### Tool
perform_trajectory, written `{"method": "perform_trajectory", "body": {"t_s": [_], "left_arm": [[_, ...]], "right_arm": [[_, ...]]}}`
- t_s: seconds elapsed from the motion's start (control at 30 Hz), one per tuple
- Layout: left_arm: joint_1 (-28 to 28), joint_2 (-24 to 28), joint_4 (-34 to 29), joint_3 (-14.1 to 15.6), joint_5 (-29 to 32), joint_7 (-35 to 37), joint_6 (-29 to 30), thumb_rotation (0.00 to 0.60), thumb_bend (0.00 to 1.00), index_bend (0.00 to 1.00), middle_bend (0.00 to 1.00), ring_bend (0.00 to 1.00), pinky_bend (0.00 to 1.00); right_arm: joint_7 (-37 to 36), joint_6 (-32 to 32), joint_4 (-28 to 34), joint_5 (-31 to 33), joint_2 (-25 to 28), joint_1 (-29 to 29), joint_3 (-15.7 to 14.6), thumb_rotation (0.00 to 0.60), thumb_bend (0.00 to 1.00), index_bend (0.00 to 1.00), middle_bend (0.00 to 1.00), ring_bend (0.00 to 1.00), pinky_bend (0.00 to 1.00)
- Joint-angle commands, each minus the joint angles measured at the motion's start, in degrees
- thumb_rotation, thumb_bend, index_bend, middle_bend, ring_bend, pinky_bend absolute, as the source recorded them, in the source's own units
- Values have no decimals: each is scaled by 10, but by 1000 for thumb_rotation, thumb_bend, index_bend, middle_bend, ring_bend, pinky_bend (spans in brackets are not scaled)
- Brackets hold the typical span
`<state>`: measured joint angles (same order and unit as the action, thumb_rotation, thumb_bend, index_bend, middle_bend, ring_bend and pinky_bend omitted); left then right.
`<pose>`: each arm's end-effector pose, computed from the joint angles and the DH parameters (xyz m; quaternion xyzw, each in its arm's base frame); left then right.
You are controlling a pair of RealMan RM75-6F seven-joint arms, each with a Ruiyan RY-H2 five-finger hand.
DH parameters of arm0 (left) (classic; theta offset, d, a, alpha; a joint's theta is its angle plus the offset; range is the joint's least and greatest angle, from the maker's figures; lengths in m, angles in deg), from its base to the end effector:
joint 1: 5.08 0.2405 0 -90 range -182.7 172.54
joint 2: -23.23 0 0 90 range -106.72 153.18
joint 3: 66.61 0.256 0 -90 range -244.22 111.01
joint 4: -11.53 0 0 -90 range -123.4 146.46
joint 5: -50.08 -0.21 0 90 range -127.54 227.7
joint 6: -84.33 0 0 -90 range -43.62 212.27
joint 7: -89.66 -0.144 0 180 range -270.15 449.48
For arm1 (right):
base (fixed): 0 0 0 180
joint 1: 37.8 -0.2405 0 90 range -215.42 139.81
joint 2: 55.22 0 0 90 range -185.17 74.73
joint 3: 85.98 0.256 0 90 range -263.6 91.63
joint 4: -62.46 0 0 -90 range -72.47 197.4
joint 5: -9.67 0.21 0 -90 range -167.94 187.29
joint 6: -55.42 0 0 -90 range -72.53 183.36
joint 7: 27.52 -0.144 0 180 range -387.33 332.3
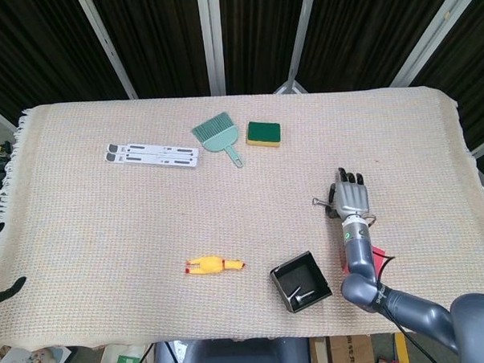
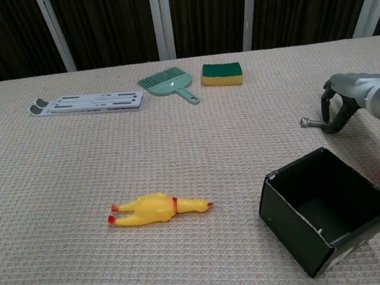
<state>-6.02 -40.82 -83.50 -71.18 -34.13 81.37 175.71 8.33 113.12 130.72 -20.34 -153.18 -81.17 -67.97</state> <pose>-0.3096 0.1644 0.1756 -0.5620 -0.3454 -0.3709 0.6537 -0.2234 -0.3874 -0.0189 0.5897 -0.5044 0.2436 0.5818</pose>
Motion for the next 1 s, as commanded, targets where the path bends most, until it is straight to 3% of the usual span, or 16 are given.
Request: {"method": "perform_trajectory", "body": {"t_s": [0.03, 0.5, 1.0], "left_arm": [[0, 0, 0, 0, 1, 0, 0, 600, 227, 109, 0, 0, 0], [0, 1, -1, 0, 2, 0, -2, 600, 227, 109, 0, 0, 0], [1, 2, -2, 0, 2, 2, 0, 600, 227, 109, 0, 0, 0]], "right_arm": [[-2, 1, 3, -2, 1, 0, 1, 600, 360, 655, 87, 105, 2], [-13, 16, 86, -14, 55, 5, 19, 600, 379, 655, 87, 105, 3], [18, 13, 157, 13, 103, -14, 17, 600, 381, 655, 87, 105, 3]]}}
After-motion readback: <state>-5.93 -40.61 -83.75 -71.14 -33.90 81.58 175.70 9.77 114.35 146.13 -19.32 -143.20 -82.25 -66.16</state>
